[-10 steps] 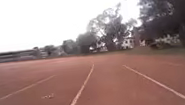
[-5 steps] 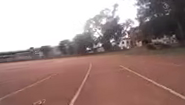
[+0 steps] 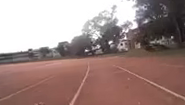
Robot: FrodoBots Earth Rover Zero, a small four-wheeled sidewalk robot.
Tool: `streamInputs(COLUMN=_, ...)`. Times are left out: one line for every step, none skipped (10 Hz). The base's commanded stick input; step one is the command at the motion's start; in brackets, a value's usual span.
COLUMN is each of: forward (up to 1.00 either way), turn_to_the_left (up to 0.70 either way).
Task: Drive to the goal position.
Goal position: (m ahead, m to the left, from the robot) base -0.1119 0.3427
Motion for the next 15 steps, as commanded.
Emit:
streamInputs(forward=0.45, turn_to_the_left=0.00)
streamInputs(forward=0.45, turn_to_the_left=0.00)
streamInputs(forward=0.45, turn_to_the_left=0.00)
streamInputs(forward=0.45, turn_to_the_left=0.00)
streamInputs(forward=0.45, turn_to_the_left=0.00)
streamInputs(forward=0.45, turn_to_the_left=0.00)
streamInputs(forward=0.45, turn_to_the_left=0.00)
streamInputs(forward=0.45, turn_to_the_left=0.00)
streamInputs(forward=0.45, turn_to_the_left=0.00)
streamInputs(forward=0.45, turn_to_the_left=0.00)
streamInputs(forward=0.45, turn_to_the_left=0.00)
streamInputs(forward=0.45, turn_to_the_left=0.00)
streamInputs(forward=0.45, turn_to_the_left=0.00)
streamInputs(forward=0.45, turn_to_the_left=0.00)
streamInputs(forward=0.45, turn_to_the_left=0.00)
